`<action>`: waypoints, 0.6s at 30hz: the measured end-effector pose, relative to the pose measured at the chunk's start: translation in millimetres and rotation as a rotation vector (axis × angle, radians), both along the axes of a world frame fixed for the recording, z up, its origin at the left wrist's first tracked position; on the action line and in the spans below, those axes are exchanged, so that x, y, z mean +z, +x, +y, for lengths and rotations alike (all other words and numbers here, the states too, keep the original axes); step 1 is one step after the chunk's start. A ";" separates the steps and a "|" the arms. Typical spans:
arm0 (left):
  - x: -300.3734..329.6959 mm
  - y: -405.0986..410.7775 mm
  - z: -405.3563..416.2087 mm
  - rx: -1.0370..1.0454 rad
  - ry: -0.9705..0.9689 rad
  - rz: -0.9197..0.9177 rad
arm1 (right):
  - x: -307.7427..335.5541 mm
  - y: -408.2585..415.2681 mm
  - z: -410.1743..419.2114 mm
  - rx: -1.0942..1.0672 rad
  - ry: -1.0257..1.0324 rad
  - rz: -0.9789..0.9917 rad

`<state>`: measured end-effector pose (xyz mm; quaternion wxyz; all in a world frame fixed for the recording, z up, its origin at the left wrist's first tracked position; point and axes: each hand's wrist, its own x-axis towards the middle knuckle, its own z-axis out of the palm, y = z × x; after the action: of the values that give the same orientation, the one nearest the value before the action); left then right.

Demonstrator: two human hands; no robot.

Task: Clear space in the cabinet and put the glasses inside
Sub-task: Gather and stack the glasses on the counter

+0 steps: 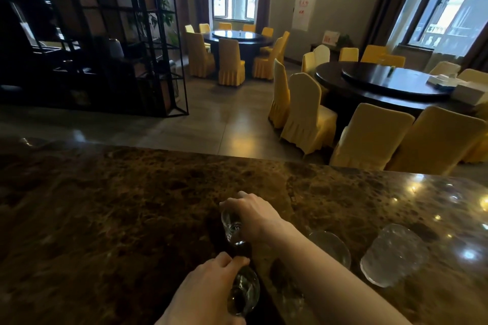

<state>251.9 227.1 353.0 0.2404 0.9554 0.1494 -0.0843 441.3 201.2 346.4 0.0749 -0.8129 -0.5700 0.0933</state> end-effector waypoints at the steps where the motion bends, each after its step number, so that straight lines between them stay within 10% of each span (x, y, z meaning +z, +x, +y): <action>1: 2.4 -1.0 -0.9 -0.005 0.004 0.012 | 2.8 -1.1 -2.2 0.001 -0.008 0.008; 7: 38.7 2.0 -12.5 0.071 0.047 -0.221 | 63.5 33.0 -70.8 -0.171 0.153 0.083; 11: 56.8 46.2 -43.0 -0.045 -0.020 -0.465 | 97.2 81.7 -168.7 -0.354 -0.084 -0.079; 18: 35.7 117.2 -96.1 -0.200 0.070 -0.330 | 95.0 105.6 -283.4 -0.485 -0.330 -0.028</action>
<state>369.1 131.1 388.7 0.2188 0.9741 0.0153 0.0550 546.9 -82.2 441.4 -0.0463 -0.9278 -0.3371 0.1529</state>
